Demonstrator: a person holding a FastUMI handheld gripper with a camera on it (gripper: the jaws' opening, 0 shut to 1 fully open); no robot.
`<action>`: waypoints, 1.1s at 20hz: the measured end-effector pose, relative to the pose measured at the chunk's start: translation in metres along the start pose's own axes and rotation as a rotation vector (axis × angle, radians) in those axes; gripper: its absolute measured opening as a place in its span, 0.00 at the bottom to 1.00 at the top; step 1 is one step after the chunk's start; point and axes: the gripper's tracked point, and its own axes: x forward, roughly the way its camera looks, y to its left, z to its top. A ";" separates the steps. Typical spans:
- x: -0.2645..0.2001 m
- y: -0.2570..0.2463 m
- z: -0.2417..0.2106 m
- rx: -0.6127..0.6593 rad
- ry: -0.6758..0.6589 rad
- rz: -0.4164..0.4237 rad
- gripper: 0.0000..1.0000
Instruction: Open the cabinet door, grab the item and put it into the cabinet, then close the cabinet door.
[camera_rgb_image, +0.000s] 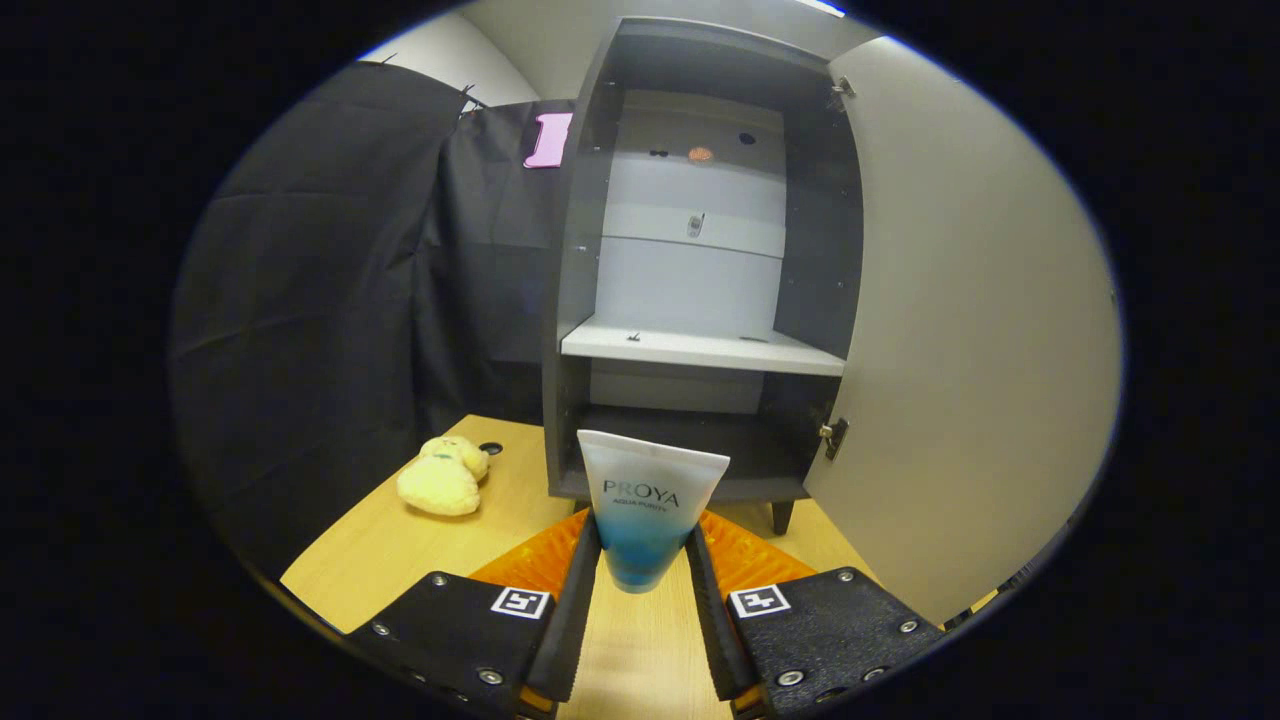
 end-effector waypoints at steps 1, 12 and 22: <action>0.005 -0.002 0.012 0.012 -0.011 -0.007 0.51; 0.082 -0.003 0.108 -0.023 -0.084 -0.065 0.51; 0.155 -0.007 0.151 0.024 -0.053 -0.094 0.51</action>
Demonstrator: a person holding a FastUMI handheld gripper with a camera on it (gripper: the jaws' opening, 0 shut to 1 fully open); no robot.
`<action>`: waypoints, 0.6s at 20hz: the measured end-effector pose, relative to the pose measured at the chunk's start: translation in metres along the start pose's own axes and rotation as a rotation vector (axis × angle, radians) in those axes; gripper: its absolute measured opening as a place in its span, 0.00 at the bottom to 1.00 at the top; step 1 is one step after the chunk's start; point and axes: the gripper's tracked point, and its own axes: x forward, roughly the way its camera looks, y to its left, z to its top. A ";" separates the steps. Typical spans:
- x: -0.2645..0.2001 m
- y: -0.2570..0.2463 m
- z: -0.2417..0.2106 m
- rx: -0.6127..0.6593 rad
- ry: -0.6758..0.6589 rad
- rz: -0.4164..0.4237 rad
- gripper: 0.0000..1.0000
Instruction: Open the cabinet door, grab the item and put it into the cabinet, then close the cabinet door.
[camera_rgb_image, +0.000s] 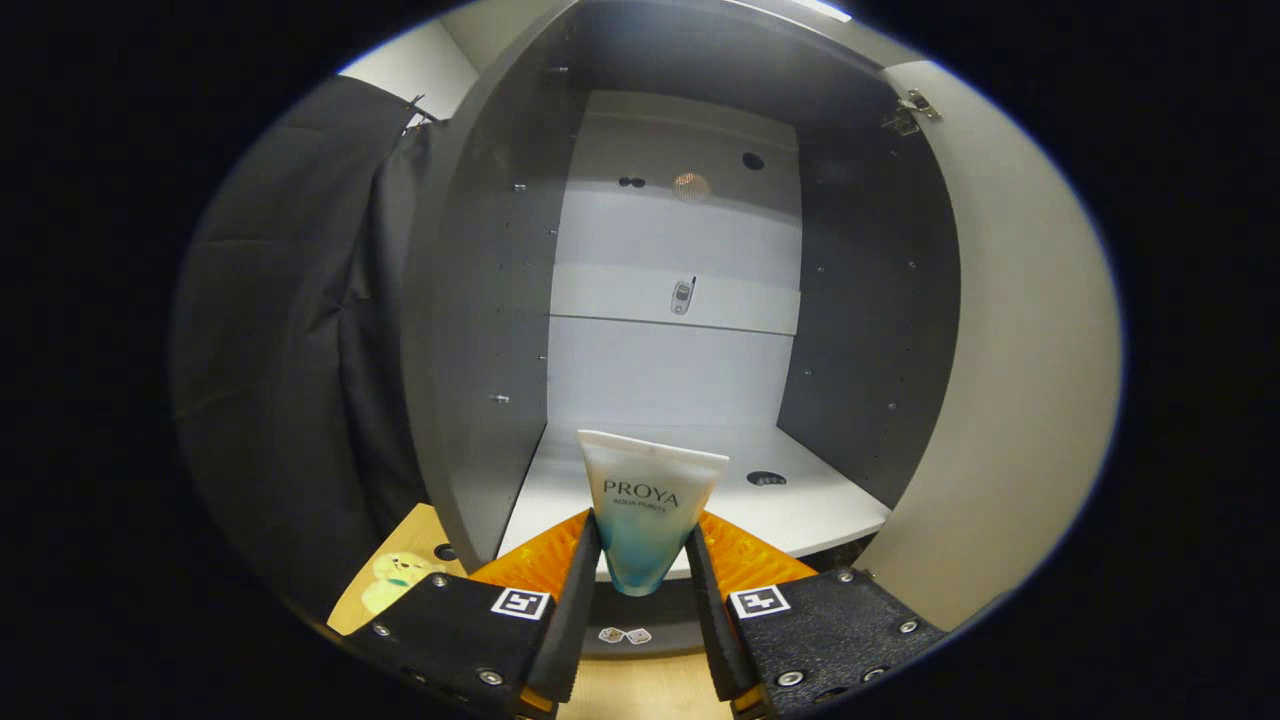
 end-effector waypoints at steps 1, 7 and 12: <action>0.006 -0.002 0.002 0.001 0.003 -0.007 0.51; 0.048 -0.002 0.005 -0.014 0.049 -0.008 0.51; 0.066 -0.001 0.005 -0.003 0.063 0.008 0.53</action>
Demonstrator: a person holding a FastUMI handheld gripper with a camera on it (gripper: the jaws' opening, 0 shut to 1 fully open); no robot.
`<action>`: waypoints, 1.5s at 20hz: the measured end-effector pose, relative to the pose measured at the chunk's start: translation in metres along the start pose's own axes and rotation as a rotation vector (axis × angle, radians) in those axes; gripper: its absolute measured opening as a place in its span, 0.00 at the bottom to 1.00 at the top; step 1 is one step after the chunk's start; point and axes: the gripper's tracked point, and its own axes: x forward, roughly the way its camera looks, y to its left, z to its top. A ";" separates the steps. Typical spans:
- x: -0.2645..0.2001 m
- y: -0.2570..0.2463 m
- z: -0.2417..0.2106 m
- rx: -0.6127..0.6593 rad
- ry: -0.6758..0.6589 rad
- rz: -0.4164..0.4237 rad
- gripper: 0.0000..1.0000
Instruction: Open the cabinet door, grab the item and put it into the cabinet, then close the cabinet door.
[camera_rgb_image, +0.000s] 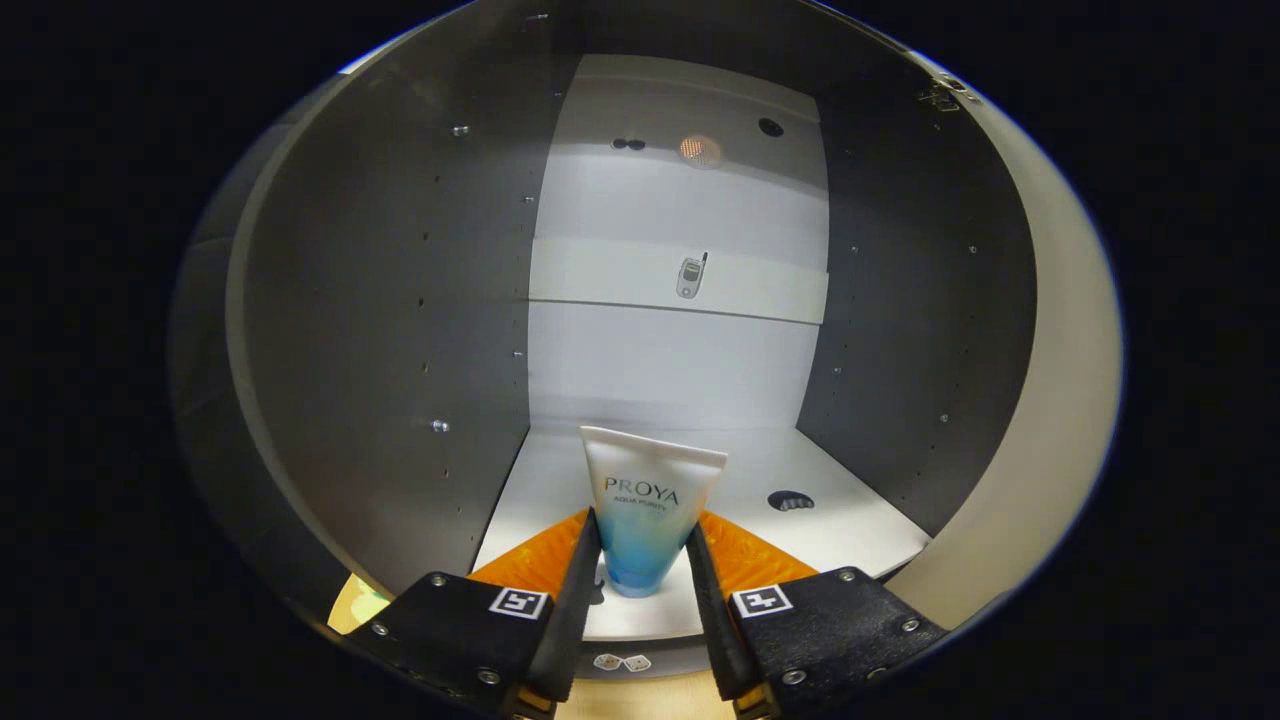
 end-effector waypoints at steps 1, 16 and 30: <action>0.002 0.000 0.001 0.005 0.003 0.001 0.54; -0.074 0.006 0.032 -0.021 -0.129 0.110 0.94; -0.221 -0.028 0.013 0.014 -0.193 0.171 0.95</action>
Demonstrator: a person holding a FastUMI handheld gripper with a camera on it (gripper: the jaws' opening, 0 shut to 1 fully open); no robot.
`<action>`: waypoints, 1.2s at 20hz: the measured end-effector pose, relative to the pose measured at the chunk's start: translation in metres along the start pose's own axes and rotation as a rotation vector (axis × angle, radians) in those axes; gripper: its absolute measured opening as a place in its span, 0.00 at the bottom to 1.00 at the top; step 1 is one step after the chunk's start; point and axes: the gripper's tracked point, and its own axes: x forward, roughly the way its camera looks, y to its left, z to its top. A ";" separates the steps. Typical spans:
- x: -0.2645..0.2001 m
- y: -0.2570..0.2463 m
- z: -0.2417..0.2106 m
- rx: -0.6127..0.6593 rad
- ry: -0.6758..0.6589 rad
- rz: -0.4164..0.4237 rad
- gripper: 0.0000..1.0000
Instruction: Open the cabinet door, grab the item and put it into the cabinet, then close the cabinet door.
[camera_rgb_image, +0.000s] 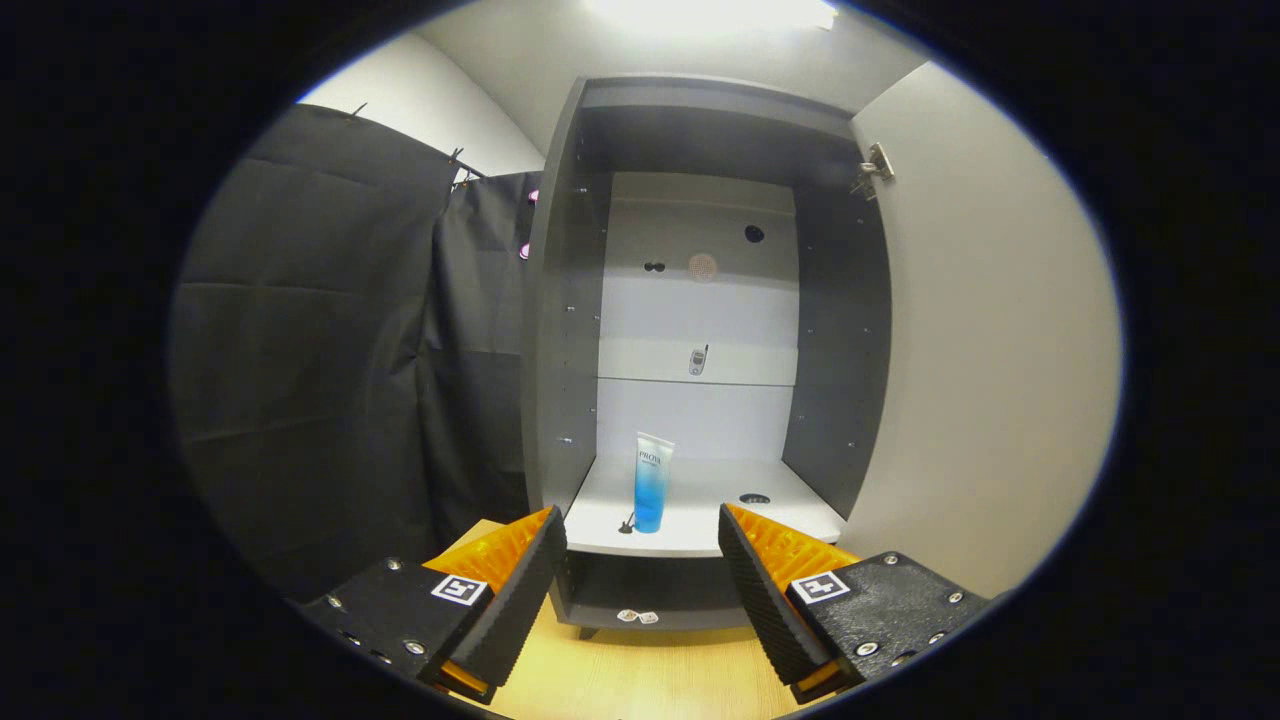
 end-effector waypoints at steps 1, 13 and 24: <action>-0.011 -0.002 -0.002 0.004 -0.001 0.004 0.94; -0.141 -0.014 -0.032 0.013 -0.008 0.060 0.95; -0.223 -0.087 -0.038 -0.025 0.017 -0.036 0.95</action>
